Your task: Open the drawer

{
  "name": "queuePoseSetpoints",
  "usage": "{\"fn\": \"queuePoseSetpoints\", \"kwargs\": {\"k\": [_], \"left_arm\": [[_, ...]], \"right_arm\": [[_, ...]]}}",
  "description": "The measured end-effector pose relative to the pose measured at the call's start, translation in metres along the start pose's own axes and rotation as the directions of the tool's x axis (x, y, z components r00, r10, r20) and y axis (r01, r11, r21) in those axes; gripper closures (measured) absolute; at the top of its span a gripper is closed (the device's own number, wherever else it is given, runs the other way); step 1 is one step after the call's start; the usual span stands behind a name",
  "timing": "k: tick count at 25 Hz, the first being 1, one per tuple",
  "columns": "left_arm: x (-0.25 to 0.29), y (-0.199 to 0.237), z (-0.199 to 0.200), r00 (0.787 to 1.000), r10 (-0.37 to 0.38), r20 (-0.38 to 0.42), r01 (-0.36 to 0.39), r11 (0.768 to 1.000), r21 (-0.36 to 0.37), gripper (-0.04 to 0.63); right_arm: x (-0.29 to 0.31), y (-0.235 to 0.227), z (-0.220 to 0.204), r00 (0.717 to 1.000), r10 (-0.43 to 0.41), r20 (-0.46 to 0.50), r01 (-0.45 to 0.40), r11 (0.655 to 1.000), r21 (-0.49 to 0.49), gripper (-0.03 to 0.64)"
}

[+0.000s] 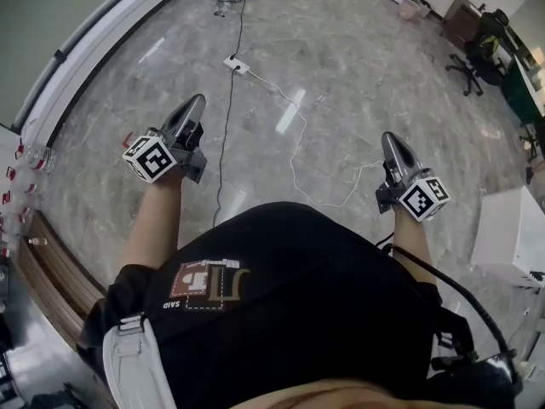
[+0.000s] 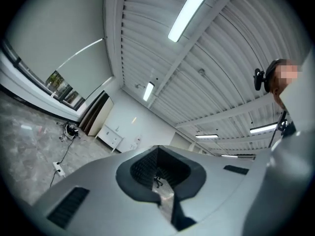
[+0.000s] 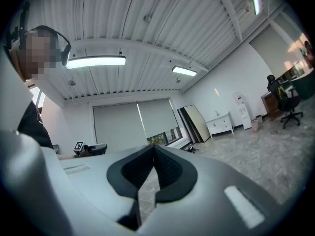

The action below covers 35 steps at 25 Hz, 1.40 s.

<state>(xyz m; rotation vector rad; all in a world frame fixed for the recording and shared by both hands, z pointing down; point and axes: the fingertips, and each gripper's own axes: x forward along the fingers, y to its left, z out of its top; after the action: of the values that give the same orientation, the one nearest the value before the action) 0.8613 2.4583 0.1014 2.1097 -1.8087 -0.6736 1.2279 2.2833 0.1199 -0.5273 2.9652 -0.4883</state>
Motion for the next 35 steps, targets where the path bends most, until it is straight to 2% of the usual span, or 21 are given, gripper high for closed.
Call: {"fn": "queuePoseSetpoints", "kwargs": {"k": [2,6,8,12,14,15,16,17,19,21,23,27,30,32,35], "left_arm": [[0.034,-0.016,0.003,1.0,-0.02,0.01,0.019,0.998,0.054,0.597],[0.097,-0.032,-0.011,0.997,-0.053,-0.061,0.064,0.979,0.192,0.597],[0.122,-0.031,-0.017,0.993,-0.056,-0.099,0.08,0.962,0.26,0.597],[0.163,-0.015,-0.035,0.979,-0.036,-0.203,0.122,0.896,0.428,0.597],[0.182,0.006,-0.043,0.969,-0.03,-0.245,0.149,0.861,0.485,0.597],[0.191,0.021,-0.044,0.965,-0.037,-0.26,0.166,0.852,0.497,0.597],[0.2,0.037,-0.043,0.961,-0.053,-0.27,0.185,0.85,0.493,0.597],[0.209,0.054,-0.04,0.959,-0.077,-0.273,0.203,0.858,0.471,0.597],[0.232,0.084,-0.027,0.96,-0.128,-0.25,0.222,0.891,0.396,0.597],[0.255,0.112,-0.016,0.963,-0.153,-0.222,0.22,0.923,0.316,0.597],[0.274,0.137,-0.008,0.96,-0.168,-0.226,0.225,0.94,0.256,0.597],[0.305,0.192,0.02,0.944,-0.213,-0.253,0.265,0.945,0.193,0.597],[0.326,0.237,0.038,0.942,-0.218,-0.256,0.266,0.949,0.169,0.597],[0.339,0.256,0.039,0.943,-0.212,-0.256,0.257,0.954,0.156,0.597],[0.359,0.277,0.038,0.944,-0.203,-0.261,0.246,0.959,0.142,0.597]], "right_arm": [[0.001,-0.031,0.016,1.0,-0.02,0.007,0.02,0.999,-0.048,0.615],[0.01,-0.082,0.036,0.997,-0.078,0.004,0.078,0.989,-0.126,0.615],[0.018,-0.099,0.041,0.994,-0.11,-0.001,0.109,0.98,-0.166,0.615],[0.038,-0.125,0.04,0.983,-0.179,-0.039,0.161,0.945,-0.285,0.615],[0.063,-0.137,0.033,0.976,-0.208,-0.065,0.173,0.92,-0.351,0.615],[0.081,-0.141,0.028,0.972,-0.22,-0.081,0.173,0.908,-0.382,0.615],[0.101,-0.143,0.022,0.968,-0.232,-0.099,0.173,0.895,-0.41,0.615],[0.122,-0.146,0.019,0.963,-0.244,-0.116,0.172,0.884,-0.435,0.615],[0.162,-0.152,0.022,0.958,-0.256,-0.133,0.169,0.872,-0.459,0.615],[0.196,-0.163,0.031,0.957,-0.261,-0.126,0.182,0.88,-0.438,0.615],[0.227,-0.174,0.039,0.957,-0.266,-0.112,0.205,0.901,-0.382,0.615],[0.304,-0.193,0.057,0.962,-0.265,-0.063,0.249,0.95,-0.188,0.615],[0.361,-0.209,0.058,0.968,-0.247,-0.041,0.246,0.969,-0.019,0.615],[0.384,-0.222,0.057,0.97,-0.238,-0.05,0.24,0.971,0.022,0.615],[0.409,-0.245,0.06,0.969,-0.24,-0.054,0.24,0.971,-0.008,0.615]]}}
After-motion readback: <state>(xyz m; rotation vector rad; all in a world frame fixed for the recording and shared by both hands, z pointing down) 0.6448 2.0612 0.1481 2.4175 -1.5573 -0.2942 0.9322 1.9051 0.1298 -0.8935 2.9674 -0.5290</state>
